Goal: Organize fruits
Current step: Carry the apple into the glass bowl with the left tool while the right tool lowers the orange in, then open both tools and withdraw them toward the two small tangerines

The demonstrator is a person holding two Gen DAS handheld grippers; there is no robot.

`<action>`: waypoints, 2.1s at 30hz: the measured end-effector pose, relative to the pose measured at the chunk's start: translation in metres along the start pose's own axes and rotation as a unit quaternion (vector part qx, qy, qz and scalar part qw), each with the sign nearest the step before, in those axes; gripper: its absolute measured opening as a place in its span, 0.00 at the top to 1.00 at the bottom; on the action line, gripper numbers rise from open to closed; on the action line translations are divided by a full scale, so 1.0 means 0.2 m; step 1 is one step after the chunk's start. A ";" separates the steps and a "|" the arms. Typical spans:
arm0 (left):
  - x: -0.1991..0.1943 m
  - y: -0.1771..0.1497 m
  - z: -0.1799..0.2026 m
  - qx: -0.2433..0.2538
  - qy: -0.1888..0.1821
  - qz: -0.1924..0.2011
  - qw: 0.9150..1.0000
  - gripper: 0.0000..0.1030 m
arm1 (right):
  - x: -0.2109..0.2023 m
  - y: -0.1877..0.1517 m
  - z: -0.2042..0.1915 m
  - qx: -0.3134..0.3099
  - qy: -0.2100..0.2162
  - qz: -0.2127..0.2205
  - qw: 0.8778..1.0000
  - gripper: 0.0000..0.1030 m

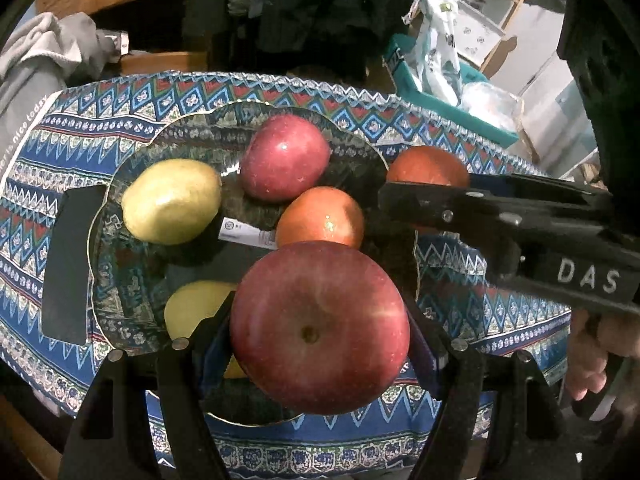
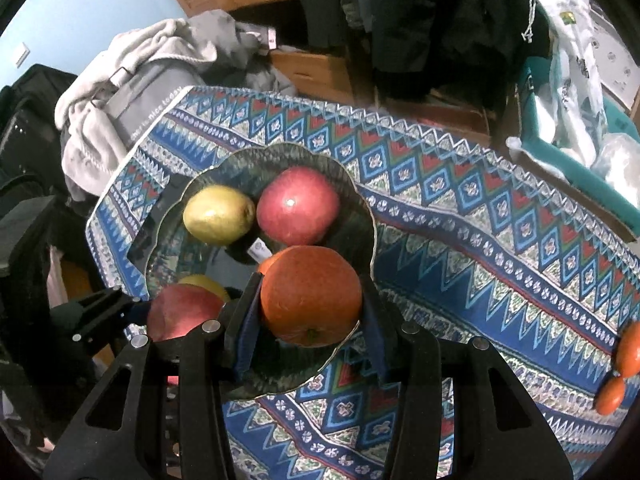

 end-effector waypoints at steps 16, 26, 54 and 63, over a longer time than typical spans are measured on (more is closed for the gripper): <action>-0.04 -0.01 0.06 0.025 0.013 -0.010 1.000 0.25 | 0.07 -0.07 -0.01 0.008 0.015 -0.031 0.999 0.55; -0.11 0.00 -0.01 -0.006 0.009 0.002 1.000 0.25 | -0.02 -0.05 0.02 0.030 0.031 -0.009 0.999 0.51; -0.30 0.13 0.38 0.051 -0.014 0.055 0.997 0.25 | -0.64 -0.17 0.24 0.041 -0.084 0.093 0.991 0.44; -0.30 0.15 0.53 0.078 -0.020 0.055 0.995 0.24 | -0.79 -0.27 0.39 0.057 -0.124 0.110 0.985 0.39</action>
Point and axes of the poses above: each gripper's, at about its wrist camera, not at the fingertips, and x roughly the way its jaws point, z to its right, y to its top, the point moved 1 cm from there along x, roughly the way its jaws point, and after that the axes turned 5 degrees about x, right-handed, at the moved point
